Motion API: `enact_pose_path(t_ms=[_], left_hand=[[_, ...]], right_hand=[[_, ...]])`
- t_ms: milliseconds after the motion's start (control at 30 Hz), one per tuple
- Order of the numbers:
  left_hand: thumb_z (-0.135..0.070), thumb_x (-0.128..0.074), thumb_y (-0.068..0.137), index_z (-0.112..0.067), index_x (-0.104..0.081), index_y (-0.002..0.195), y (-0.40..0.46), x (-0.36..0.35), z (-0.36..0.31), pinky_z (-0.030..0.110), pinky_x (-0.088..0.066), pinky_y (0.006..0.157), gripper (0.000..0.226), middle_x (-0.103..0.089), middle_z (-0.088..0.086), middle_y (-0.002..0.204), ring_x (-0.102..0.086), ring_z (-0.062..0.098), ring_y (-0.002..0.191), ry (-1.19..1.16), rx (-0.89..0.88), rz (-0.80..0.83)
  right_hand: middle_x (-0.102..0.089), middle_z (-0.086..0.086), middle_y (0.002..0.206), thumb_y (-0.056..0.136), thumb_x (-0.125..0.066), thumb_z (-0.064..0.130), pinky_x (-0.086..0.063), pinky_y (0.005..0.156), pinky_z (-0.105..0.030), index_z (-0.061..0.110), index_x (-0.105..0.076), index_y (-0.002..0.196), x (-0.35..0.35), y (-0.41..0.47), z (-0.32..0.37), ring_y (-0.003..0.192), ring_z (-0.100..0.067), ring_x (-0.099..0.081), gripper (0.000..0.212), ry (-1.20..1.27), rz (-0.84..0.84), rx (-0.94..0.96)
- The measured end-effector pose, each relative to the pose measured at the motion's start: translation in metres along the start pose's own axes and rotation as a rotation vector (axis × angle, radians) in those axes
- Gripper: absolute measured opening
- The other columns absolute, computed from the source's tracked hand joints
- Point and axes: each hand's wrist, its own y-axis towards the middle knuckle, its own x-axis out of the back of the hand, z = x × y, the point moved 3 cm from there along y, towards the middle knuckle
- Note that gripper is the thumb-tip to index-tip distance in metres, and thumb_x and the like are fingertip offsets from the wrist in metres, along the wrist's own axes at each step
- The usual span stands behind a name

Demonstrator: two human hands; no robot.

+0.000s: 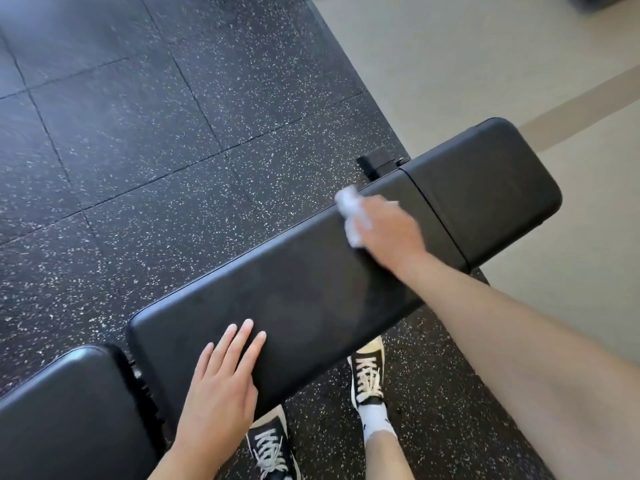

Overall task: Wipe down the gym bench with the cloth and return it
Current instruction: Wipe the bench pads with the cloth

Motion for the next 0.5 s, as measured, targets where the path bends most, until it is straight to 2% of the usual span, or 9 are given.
enact_pose_path(t_ms=[33,67,133,200,267,333,367,433,500], left_hand=[[-0.022,-0.037,0.090,-0.022,-0.043,0.159,-0.005,0.000,0.001,0.049,-0.024,0.123,0.069,-0.027,-0.002,0.172,-0.027,0.025,0.158,-0.007,0.012,0.002],[-0.022,-0.038,0.090,-0.022,-0.042,0.159,-0.009,-0.001,0.001,0.049,-0.024,0.123,0.069,-0.027,-0.002,0.172,-0.026,0.025,0.158,-0.017,0.026,0.000],[-0.023,-0.037,0.092,-0.021,-0.042,0.159,-0.016,-0.003,-0.001,0.050,-0.024,0.123,0.068,-0.028,0.000,0.171,-0.025,0.025,0.159,-0.033,0.041,0.002],[-0.023,-0.037,0.092,-0.020,-0.045,0.157,-0.024,-0.003,-0.001,0.050,-0.025,0.123,0.066,-0.030,0.001,0.170,-0.027,0.026,0.158,-0.052,0.053,0.008],[-0.022,-0.037,0.091,-0.017,-0.052,0.152,-0.033,0.002,0.002,0.049,-0.029,0.120,0.063,-0.035,0.003,0.167,-0.034,0.028,0.154,-0.087,0.079,0.015],[-0.022,-0.038,0.089,-0.012,-0.056,0.146,-0.043,0.009,0.014,0.049,-0.037,0.117,0.061,-0.041,0.006,0.162,-0.042,0.030,0.147,-0.098,0.146,0.018],[-0.023,-0.039,0.088,-0.011,-0.056,0.145,-0.049,0.012,0.022,0.050,-0.041,0.115,0.061,-0.042,0.007,0.161,-0.045,0.031,0.144,-0.096,0.184,0.028],[-0.026,-0.037,0.089,-0.011,-0.055,0.148,-0.062,0.017,0.037,0.050,-0.047,0.111,0.063,-0.041,0.007,0.162,-0.045,0.031,0.143,-0.079,0.221,0.059],[-0.027,-0.035,0.089,-0.013,-0.055,0.149,-0.070,0.020,0.045,0.050,-0.051,0.107,0.065,-0.040,0.006,0.163,-0.045,0.030,0.144,-0.080,0.209,0.103]], right_hand=[[-0.057,-0.007,0.083,0.086,-0.043,0.021,-0.050,0.059,-0.042,0.026,-0.041,0.107,0.003,-0.005,-0.023,0.080,-0.042,-0.061,0.022,0.064,-0.093,-0.277],[-0.059,-0.009,0.095,0.093,-0.040,0.025,-0.047,0.061,-0.041,0.022,-0.045,0.115,-0.001,-0.017,-0.033,0.089,-0.042,-0.063,0.022,0.096,-0.193,-0.462],[-0.058,-0.005,0.107,0.099,-0.034,0.035,-0.048,0.066,-0.042,0.022,-0.048,0.133,-0.015,-0.047,-0.003,0.098,-0.033,-0.059,0.038,0.117,-0.266,-0.526],[-0.057,0.003,0.097,0.100,-0.041,0.038,-0.047,0.063,-0.038,0.030,-0.048,0.138,-0.029,-0.078,0.058,0.089,-0.025,-0.053,0.040,0.145,-0.240,-0.387],[-0.056,0.003,0.088,0.095,-0.054,0.034,-0.046,0.061,-0.037,0.025,-0.059,0.122,-0.047,-0.119,0.124,0.080,-0.023,-0.053,0.028,0.212,-0.174,-0.195],[-0.056,-0.001,0.086,0.092,-0.058,0.027,-0.047,0.063,-0.036,0.019,-0.063,0.101,-0.059,-0.148,0.169,0.074,-0.023,-0.053,0.013,0.211,-0.136,0.022],[-0.054,-0.002,0.086,0.093,-0.056,0.023,-0.046,0.064,-0.035,0.017,-0.062,0.096,-0.064,-0.156,0.180,0.073,-0.022,-0.051,0.008,0.183,-0.111,0.160],[-0.053,-0.003,0.083,0.101,-0.045,0.020,-0.046,0.067,-0.034,0.016,-0.062,0.093,-0.065,-0.156,0.179,0.071,-0.023,-0.048,0.020,0.176,-0.054,0.454],[-0.051,-0.002,0.080,0.106,-0.038,0.024,-0.044,0.066,-0.033,0.017,-0.061,0.090,-0.050,-0.140,0.159,0.068,-0.022,-0.045,0.029,0.144,0.121,0.650]])
